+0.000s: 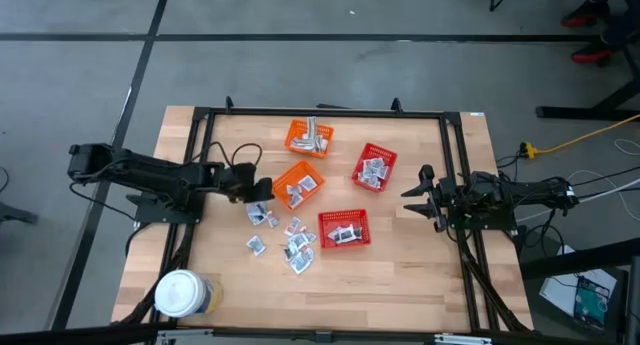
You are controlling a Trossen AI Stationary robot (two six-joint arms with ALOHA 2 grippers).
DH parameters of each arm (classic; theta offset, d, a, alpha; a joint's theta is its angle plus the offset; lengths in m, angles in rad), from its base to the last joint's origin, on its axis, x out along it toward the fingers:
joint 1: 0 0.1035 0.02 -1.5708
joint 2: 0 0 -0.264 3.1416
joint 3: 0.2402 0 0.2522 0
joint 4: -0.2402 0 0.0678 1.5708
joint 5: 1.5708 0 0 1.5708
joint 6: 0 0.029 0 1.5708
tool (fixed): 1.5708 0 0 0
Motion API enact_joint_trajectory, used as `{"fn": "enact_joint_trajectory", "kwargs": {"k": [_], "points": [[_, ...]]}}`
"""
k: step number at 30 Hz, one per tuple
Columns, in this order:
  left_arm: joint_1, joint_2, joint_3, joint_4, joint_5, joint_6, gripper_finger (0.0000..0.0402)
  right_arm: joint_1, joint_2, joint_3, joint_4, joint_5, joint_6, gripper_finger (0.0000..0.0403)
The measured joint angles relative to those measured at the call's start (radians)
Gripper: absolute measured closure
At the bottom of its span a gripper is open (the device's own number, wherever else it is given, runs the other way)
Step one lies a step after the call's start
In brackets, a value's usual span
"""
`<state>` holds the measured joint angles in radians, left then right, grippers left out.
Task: Pick & Place First Aid Supplies
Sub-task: Put the blue alcohol pad into the bottom orange bin
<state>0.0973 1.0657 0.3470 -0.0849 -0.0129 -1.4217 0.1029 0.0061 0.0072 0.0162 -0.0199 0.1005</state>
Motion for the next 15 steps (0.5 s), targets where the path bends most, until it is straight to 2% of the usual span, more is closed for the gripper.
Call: {"fn": "enact_joint_trajectory", "kwargs": {"k": [4, 9, 12, 15], "points": [[-0.009, -0.013, 0.000, -0.006, 0.082, 0.032, 0.0258, 0.000, 0.000, 0.000, 0.000, 0.000, 0.000, 0.0240], [-0.050, -0.038, 0.000, -0.013, 0.009, 0.120, 0.0258, 0.000, 0.000, 0.000, 0.000, 0.000, 0.000, 0.0240], [-0.080, -0.043, 0.000, 0.013, -0.017, 0.275, 0.0258, 0.000, 0.000, 0.000, 0.000, 0.000, 0.000, 0.0240], [-0.113, -0.043, 0.017, 0.006, -0.016, 0.498, 0.0258, 0.000, 0.000, 0.000, 0.000, 0.000, 0.000, 0.0240]]}}
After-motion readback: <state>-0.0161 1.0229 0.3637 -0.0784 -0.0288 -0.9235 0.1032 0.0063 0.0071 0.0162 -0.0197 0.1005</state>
